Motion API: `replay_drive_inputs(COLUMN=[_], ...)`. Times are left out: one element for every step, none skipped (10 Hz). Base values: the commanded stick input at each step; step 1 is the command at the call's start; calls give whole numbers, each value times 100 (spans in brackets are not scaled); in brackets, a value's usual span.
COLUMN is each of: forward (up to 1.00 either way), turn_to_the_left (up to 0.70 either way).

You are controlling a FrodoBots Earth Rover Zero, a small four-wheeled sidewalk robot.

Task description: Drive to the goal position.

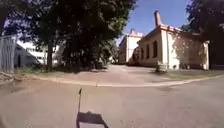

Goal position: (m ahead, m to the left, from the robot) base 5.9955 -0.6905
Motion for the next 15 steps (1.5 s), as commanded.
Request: replay_drive_inputs(forward=[70, 70, 70, 70, 70, 70, 70, 70, 70, 70, 70, 70, 70, 70, 70], turn_to_the_left=[-13, -9, 0, 0, 0, 0, -2, -11, -14, -14, -9, -1, 0, 0, 0])
